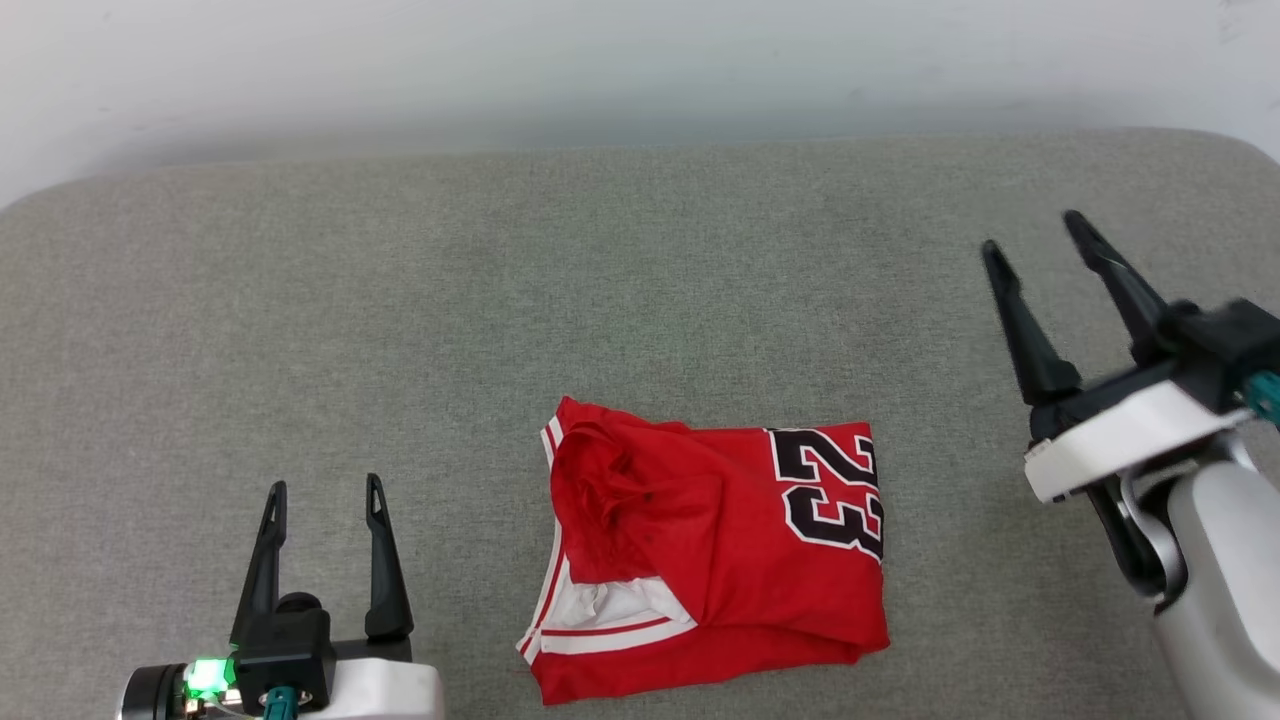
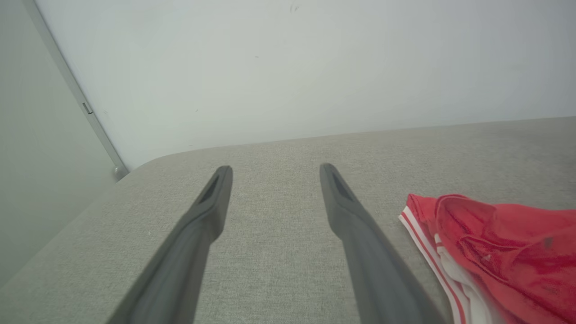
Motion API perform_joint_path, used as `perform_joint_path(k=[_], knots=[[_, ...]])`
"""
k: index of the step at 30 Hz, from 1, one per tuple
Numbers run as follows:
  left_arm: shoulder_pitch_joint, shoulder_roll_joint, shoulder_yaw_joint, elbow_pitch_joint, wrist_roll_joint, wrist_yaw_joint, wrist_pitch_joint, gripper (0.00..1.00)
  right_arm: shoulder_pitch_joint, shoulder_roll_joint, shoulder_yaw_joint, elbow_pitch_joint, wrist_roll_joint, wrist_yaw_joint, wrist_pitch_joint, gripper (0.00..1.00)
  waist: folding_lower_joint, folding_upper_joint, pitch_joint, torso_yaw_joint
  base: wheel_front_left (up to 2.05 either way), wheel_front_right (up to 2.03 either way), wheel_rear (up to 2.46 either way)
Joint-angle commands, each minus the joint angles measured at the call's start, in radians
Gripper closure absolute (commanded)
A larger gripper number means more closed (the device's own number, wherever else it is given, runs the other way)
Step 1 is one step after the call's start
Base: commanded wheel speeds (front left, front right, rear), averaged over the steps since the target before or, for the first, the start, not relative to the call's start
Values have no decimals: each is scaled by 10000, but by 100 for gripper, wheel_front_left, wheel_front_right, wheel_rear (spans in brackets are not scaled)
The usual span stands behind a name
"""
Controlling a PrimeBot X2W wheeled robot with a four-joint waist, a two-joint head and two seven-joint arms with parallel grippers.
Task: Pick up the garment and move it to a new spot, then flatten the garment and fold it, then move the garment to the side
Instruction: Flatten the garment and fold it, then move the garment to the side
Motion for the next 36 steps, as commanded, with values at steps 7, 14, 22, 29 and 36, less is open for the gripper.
perform_joint_path(k=[7,14,22,29,36], knots=[[324,-28,18,-79,-55,-176,-23,0,3096,1852,-2452,-2222,-1091,-9,-39,0,0,0,-242,-30,0,0,0],[564,-85,39,-61,-87,-248,-23,0,4503,2527,-2967,-2819,-1251,-9,-41,0,0,0,-473,18,0,0,0],[857,-150,98,-30,-100,-308,-23,0,5446,2818,-3067,-3149,-1355,-9,-42,0,0,0,-645,38,0,0,0],[880,-168,207,16,-95,-357,-23,0,4433,2212,-2831,-3553,-1638,-9,-43,0,0,0,-626,13,0,0,0],[655,-188,252,82,-71,-485,-23,0,2073,667,-1982,-3400,-1497,-9,774,0,0,0,-461,70,0,0,0]])
